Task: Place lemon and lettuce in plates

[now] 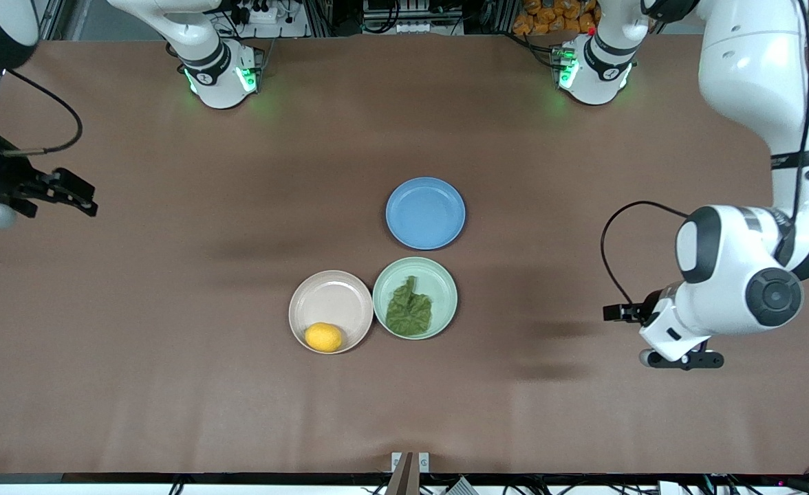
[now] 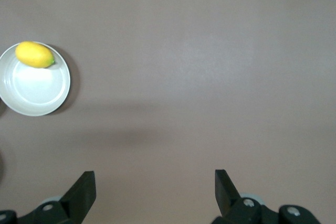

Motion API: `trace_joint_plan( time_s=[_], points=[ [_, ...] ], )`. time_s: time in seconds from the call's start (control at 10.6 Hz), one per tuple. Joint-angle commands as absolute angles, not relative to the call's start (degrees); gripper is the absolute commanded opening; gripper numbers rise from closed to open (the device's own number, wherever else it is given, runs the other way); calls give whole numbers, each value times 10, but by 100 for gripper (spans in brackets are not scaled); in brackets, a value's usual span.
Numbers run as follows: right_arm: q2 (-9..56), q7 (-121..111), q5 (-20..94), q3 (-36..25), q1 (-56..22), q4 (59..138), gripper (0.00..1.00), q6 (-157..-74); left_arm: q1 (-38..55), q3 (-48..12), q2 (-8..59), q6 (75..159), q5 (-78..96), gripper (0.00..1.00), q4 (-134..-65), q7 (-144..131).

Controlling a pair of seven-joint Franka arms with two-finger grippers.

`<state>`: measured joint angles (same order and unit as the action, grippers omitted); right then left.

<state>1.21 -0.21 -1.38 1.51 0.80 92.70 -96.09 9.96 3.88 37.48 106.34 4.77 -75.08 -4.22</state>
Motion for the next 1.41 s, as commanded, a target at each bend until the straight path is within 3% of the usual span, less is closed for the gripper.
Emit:
trace_joint_plan(
  time_s=[0.0, 0.28, 0.85, 1.04, 1.32],
  points=[
    [11, -15, -6, 19, 11, 897, 100, -910, 92, 33, 314, 1000, 33, 100, -776, -45],
    [9, -16, -4, 18, 12, 893, 100, -907, 77, 29, 266, 955, 33, 100, -781, -45],
    [11, -16, -5, 19, 10, 895, 100, -905, 53, 12, 123, 953, 33, 100, -888, -41],
    [10, -17, -6, 19, 11, 896, 100, -904, 10, -35, 100, 953, 31, 100, -896, -40],
    [11, -17, -6, 19, 11, 895, 100, -904, 13, -39, 64, 944, 25, 100, -898, -43]
  ],
)
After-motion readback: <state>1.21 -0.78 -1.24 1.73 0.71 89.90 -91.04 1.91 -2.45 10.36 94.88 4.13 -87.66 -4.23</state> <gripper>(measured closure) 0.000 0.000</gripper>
